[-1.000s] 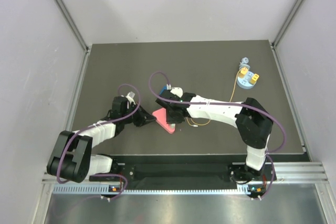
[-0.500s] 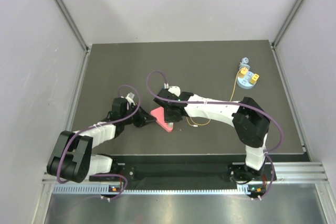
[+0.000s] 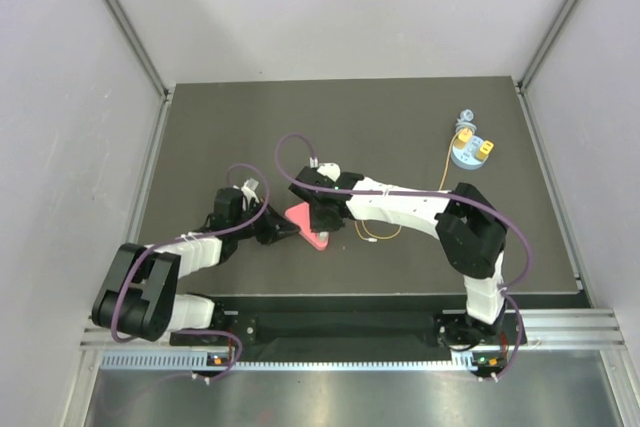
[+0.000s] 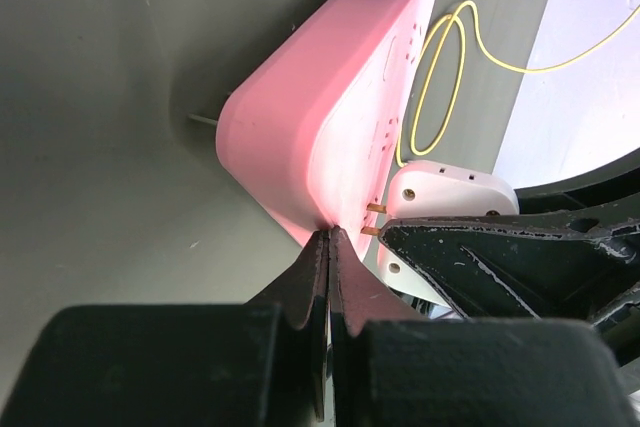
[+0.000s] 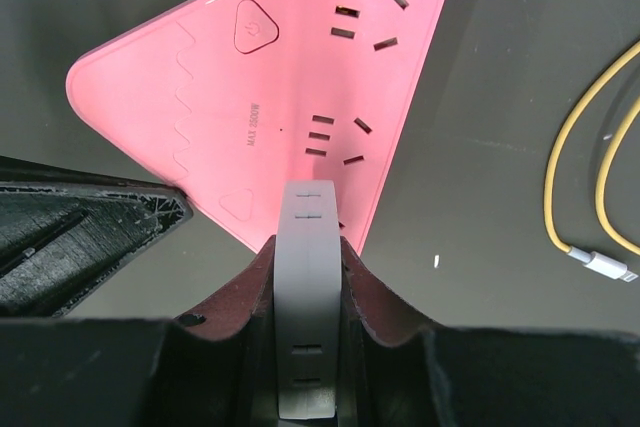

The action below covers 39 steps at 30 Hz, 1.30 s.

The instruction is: Insert the plug

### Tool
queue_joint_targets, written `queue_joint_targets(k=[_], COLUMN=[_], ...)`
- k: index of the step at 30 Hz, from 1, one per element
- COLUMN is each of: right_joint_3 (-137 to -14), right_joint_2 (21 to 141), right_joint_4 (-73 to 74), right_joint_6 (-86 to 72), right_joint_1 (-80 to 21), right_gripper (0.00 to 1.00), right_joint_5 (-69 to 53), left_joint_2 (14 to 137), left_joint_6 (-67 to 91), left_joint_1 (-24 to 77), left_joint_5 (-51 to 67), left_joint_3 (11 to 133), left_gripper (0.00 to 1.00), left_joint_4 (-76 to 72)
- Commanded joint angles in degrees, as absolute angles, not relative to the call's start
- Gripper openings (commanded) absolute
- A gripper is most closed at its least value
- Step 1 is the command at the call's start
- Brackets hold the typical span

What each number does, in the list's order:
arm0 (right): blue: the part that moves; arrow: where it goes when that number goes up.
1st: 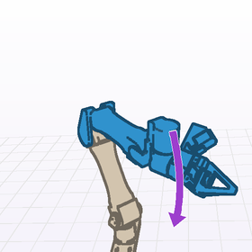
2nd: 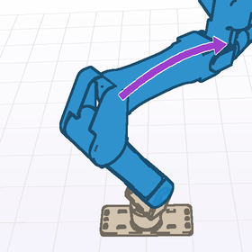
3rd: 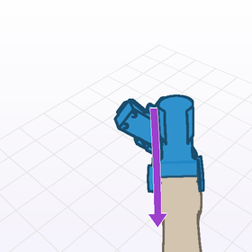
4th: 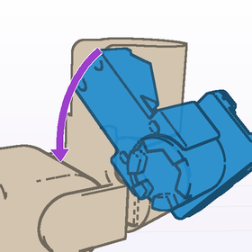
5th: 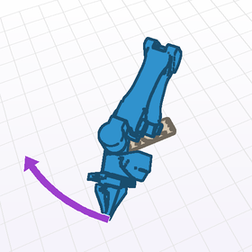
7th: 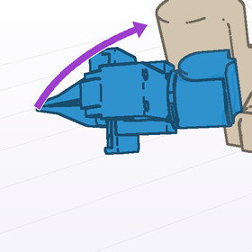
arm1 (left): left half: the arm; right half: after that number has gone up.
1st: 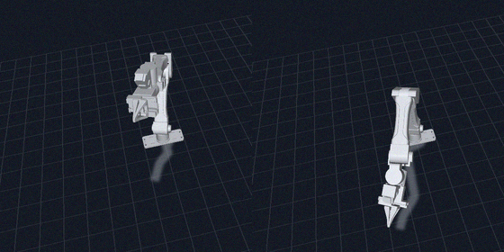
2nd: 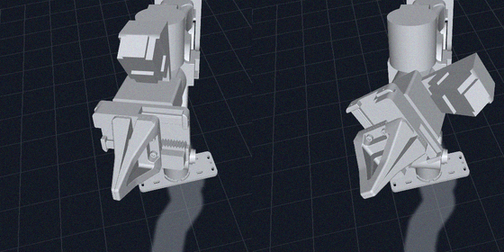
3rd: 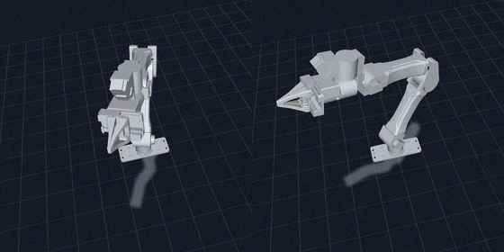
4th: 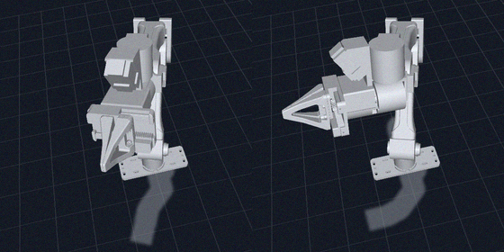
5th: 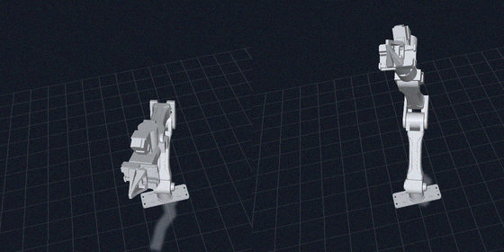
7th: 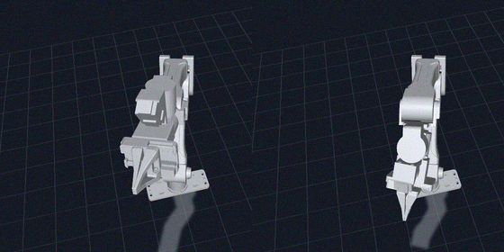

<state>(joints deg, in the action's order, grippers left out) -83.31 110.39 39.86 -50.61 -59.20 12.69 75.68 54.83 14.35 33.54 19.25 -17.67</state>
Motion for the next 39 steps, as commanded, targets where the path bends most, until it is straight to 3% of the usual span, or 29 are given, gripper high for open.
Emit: queue_joint_targets(k=[1, 18, 26, 28, 29, 31, 39], right_joint_3=[-81.83, -80.33, -78.05, -77.61, -77.26, -76.82, -76.03], right_joint_2=[117.86, 121.29, 120.24, 119.18, 118.4, 117.86, 115.67], right_joint_4=[35.07, 33.66, 34.1, 34.28, 34.36, 34.72, 36.3], right_joint_6=[-51.41, -52.65, -51.51, -50.72, -50.45, -49.66, -46.32], right_joint_1=[-60.29, -60.29, -59.5, -59.06, -58.89, -58.36, -57.31], right_gripper=[0.0, 0.0, 0.0, 0.0, 0.0, 0.0, 0.0], right_joint_5=[5.98, 4.66, 5.1, 5.45, 5.71, 5.98, 6.5], left_joint_2=[78.93, 78.23, 70.24, 68.3, 66.46, 64.78, 64.16], left_joint_6=[53.0, 53.17, 50.89, 49.84, 48.27, 46.33, 40.96], left_joint_1=[15.12, 15.21, 15.2, 15.21, 15.12, 15.12, 14.68], left_joint_5=[28.13, 27.07, 24.79, 24.09, 22.43, 19.88, 5.3], left_joint_3=[16.7, 15.82, 20.12, 22.93, 25.2, 27.06, 35.15], left_gripper=[0.0, 0.0, 0.01, 0.18, 0.33, 0.46, 0.55], left_joint_4=[-13.54, -13.54, -2.13, 1.3, 4.54, 7.46, 17.66])
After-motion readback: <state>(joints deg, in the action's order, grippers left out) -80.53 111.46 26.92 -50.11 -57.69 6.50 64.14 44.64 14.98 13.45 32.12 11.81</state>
